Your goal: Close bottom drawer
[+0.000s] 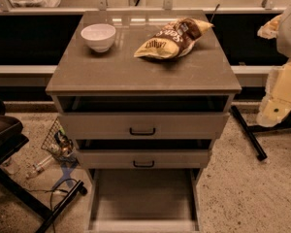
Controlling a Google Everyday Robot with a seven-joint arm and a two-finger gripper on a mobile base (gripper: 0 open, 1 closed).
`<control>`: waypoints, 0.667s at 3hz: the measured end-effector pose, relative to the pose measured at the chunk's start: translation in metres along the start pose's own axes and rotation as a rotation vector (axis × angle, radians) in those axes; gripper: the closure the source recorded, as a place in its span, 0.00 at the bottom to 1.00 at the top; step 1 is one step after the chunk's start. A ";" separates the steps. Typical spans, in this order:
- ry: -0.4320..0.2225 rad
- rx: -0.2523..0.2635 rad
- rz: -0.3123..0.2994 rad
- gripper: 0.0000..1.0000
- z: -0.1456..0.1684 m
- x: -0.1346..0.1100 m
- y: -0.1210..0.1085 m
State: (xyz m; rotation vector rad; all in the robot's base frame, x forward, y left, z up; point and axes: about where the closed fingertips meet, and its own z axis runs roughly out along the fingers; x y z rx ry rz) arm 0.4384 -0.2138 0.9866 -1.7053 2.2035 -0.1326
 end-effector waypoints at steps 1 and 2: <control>0.000 0.000 0.000 0.00 0.000 0.000 0.000; -0.010 -0.001 0.017 0.00 0.014 0.005 -0.002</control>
Offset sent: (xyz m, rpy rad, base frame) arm 0.0152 -0.0098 -0.0424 0.0409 0.0191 -0.0370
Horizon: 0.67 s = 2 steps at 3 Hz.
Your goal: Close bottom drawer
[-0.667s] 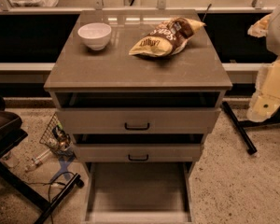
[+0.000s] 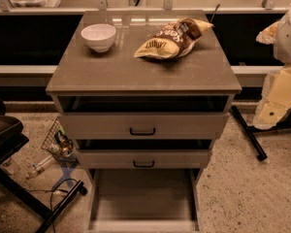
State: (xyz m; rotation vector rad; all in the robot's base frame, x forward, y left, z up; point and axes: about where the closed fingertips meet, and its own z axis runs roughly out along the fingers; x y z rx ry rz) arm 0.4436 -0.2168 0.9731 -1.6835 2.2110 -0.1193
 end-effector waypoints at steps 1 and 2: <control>-0.052 -0.006 0.036 0.00 0.059 0.025 0.016; -0.105 -0.006 0.079 0.00 0.113 0.056 0.038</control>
Offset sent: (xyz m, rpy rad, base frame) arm 0.0110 -0.0463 -0.1995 0.2200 -0.1426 -0.0957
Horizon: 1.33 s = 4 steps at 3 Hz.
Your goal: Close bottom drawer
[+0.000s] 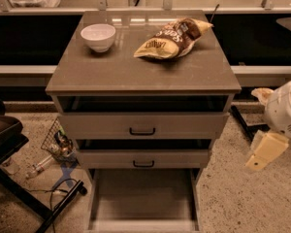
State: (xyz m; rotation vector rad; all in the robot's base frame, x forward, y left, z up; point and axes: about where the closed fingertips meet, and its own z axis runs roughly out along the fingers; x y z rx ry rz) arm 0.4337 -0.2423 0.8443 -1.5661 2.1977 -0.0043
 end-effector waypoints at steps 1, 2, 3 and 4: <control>-0.108 0.015 0.032 0.26 0.072 0.046 0.016; -0.167 0.015 0.051 0.50 0.112 0.072 0.023; -0.178 -0.027 0.089 0.73 0.141 0.095 0.035; -0.180 -0.034 0.090 1.00 0.145 0.095 0.037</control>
Offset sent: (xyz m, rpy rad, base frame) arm 0.0018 -0.0442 -0.1877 0.2385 -0.0778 -0.0163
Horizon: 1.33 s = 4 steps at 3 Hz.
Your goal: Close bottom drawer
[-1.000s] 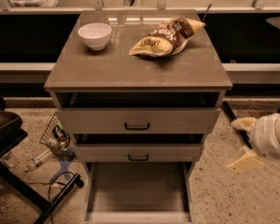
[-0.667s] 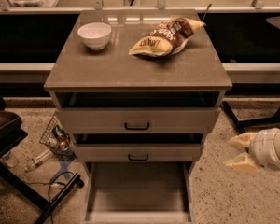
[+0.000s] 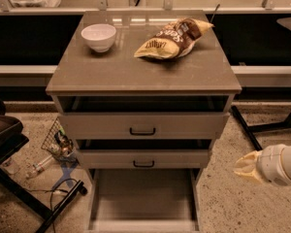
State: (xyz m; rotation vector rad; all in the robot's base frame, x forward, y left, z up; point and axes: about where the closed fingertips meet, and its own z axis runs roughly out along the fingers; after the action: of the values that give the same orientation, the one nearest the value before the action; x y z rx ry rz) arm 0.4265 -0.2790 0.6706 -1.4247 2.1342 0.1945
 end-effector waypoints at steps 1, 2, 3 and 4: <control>0.000 0.000 -0.001 1.00 0.001 0.000 0.000; -0.022 -0.041 0.040 1.00 0.042 0.028 0.018; -0.068 -0.101 0.112 1.00 0.115 0.095 0.052; -0.109 -0.137 0.140 1.00 0.159 0.139 0.075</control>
Offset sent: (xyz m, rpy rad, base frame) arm -0.0265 0.0043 -0.1611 0.1419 0.1238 -0.0319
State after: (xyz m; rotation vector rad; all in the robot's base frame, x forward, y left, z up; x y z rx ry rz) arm 0.3798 -0.2931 0.4513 -1.3069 2.1658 0.4688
